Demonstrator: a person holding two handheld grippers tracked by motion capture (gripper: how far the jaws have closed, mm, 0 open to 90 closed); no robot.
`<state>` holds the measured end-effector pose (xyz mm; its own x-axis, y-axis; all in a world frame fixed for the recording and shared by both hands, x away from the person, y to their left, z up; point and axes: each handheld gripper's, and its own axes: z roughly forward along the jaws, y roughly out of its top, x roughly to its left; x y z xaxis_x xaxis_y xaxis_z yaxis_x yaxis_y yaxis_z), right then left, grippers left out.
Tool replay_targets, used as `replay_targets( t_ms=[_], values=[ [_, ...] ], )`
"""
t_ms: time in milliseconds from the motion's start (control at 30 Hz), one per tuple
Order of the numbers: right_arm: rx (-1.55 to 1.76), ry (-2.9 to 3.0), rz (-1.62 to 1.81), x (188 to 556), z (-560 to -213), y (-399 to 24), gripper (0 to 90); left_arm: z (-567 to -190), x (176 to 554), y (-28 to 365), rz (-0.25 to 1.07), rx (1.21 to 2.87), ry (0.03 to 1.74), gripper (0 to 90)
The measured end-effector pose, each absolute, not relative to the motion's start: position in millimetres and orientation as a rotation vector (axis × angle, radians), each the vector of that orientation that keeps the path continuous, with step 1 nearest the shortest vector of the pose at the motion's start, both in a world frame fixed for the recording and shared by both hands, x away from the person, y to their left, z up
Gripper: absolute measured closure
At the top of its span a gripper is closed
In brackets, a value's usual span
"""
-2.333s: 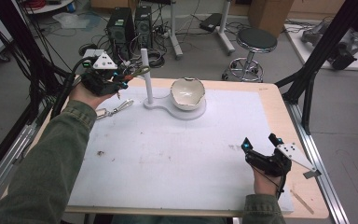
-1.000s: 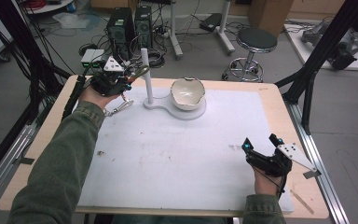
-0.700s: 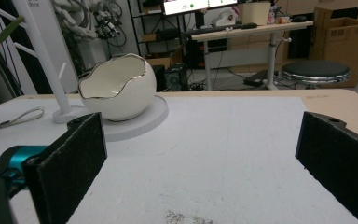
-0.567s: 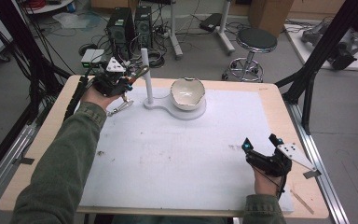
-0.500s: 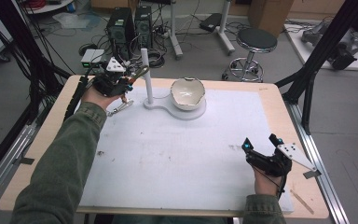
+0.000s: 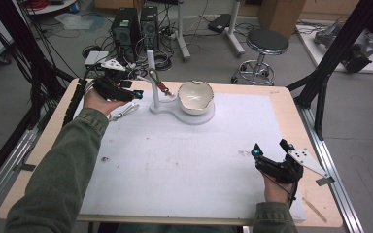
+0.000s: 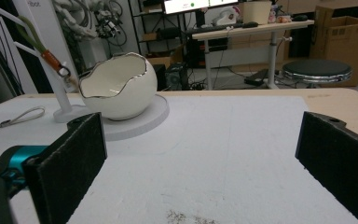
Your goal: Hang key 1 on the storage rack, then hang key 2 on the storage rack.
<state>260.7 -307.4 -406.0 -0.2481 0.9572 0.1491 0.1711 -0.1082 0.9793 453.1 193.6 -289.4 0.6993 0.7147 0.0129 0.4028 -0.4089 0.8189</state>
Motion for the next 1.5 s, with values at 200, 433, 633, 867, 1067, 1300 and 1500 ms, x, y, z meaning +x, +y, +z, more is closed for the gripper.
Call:
replay_targets(
  t_ms=[200, 433, 633, 867, 1067, 1300, 1500],
  values=[
    [1.292, 1.461, 1.428, 260, -406, -307, 0.7, -287, 451, 195, 0.488, 2.067, 0.864, 16.4],
    [1.293, 1.460, 1.426, 259, -406, -307, 0.7, -296, 453, 209, 0.546, 2.089, 0.900, 13.3],
    [1.293, 1.453, 1.425, 259, -406, -309, 0.7, -308, 455, 231, 0.623, 2.047, 0.920, 13.2],
    [1.301, 1.457, 1.426, 258, -406, -308, 0.7, -324, 456, 251, 0.654, 2.021, 0.960, 13.2],
    [1.295, 1.455, 1.423, 258, -406, -308, 0.7, -332, 460, 265, 0.660, 1.989, 0.997, 13.2],
    [1.294, 1.455, 1.411, 258, -406, -309, 0.7, -343, 470, 281, 0.655, 1.963, 1.056, 13.2],
    [1.290, 1.463, 1.406, 258, -407, -308, 0.7, -350, 476, 281, 0.632, 1.957, 1.071, 13.3]
  ],
)
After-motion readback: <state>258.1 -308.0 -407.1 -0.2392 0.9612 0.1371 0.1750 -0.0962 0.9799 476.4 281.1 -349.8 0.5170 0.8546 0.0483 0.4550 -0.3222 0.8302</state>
